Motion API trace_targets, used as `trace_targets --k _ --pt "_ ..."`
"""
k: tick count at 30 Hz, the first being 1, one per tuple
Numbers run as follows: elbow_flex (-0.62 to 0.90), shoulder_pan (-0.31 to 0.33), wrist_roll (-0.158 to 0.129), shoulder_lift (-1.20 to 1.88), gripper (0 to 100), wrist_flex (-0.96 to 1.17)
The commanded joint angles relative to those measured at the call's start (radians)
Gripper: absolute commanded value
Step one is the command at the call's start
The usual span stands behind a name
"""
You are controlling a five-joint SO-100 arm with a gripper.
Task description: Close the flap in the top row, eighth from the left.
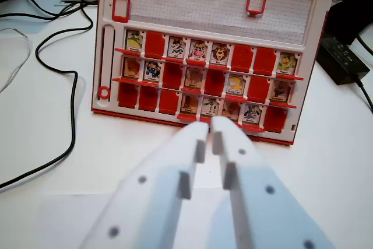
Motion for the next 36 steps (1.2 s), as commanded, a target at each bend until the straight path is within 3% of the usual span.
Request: trace_targets --k 1,7,11,19,27,36 --pt "-0.058 0.072 -0.003 -0.130 0 -0.069" --pt "-0.044 0.242 -0.008 -0.331 0 -0.213" --pt "-0.006 0.348 -0.038 -0.423 0 -0.287" --pt "0.008 0.480 -0.057 -0.632 0 -0.428" --pt "0.017 0.531 -0.101 -0.893 0 -0.660" --pt "0.091 0.479 -0.106 -1.023 0 -0.810"
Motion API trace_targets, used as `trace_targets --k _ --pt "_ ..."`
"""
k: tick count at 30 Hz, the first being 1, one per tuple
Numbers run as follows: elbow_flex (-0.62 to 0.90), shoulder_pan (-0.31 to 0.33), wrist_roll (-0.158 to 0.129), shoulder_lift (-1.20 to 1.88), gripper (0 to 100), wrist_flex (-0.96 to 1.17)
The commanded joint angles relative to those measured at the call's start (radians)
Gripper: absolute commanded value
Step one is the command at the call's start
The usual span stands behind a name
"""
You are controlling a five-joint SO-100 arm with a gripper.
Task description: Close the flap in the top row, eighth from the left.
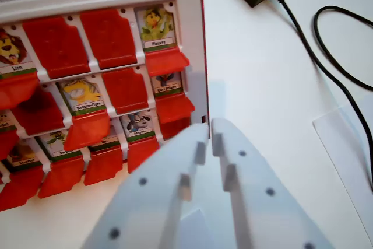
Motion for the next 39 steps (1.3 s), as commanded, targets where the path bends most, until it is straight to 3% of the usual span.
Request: trace_targets --k 1,9,26,39 --pt "0.012 -0.017 -0.005 -0.012 0 -0.084" --pt "0.057 -0.017 -0.025 -0.147 0 -0.221" --pt "-0.061 -0.021 -0.048 -0.436 0 -0.365" --pt "-0.186 -0.038 -0.035 -0.537 0 -0.373"
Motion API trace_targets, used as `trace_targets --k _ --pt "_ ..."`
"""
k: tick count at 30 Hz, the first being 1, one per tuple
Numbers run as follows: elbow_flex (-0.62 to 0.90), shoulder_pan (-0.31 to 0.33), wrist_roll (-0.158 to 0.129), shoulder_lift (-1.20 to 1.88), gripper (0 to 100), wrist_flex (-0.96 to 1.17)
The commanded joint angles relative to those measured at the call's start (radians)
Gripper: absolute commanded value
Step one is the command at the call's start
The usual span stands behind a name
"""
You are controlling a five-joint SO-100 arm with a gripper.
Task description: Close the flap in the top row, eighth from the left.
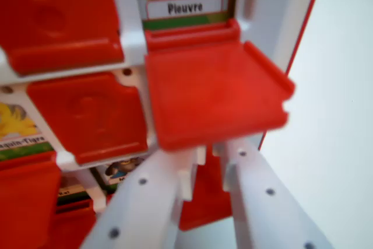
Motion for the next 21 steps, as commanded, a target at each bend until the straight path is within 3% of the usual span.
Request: trace_targets --k 1,12,21 --pt "-0.143 -0.015 0.006 0.005 0 -0.008" --pt "-0.351 -0.043 0.029 -0.049 0 0.092" --pt "-0.410 -0.040 0.017 -0.063 0 0.132"
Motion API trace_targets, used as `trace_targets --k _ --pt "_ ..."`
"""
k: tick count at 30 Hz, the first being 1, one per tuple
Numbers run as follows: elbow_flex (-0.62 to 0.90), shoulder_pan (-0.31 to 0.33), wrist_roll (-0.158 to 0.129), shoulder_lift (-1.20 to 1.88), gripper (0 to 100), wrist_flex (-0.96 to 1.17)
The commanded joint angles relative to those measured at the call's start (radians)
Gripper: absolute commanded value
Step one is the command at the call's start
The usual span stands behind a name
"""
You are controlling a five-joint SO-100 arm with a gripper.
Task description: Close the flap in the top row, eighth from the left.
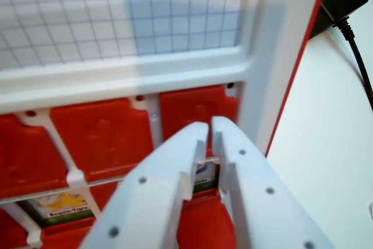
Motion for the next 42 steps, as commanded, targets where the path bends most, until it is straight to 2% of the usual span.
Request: trace_targets --k 1,6,8,12,16,22,24,27,29,32,42 --pt "-0.083 -0.002 -0.005 0.074 0 0.031" --pt "0.032 0.014 -0.003 0.265 0 0.152" --pt "0.091 0.014 0.006 0.393 0 0.224" --pt "0.129 -0.023 0.063 0.657 0 0.436" --pt "0.158 -0.110 0.123 0.931 0 0.646" --pt "0.216 -0.318 0.164 1.296 0 0.910" --pt "0.247 -0.371 0.164 1.404 0 0.969" --pt "0.291 -0.426 0.140 1.531 0 1.028" --pt "0.331 -0.428 0.115 1.586 0 1.037" --pt "0.371 -0.422 0.097 1.626 0 1.039" --pt "0.428 -0.425 0.081 1.692 0 1.012"
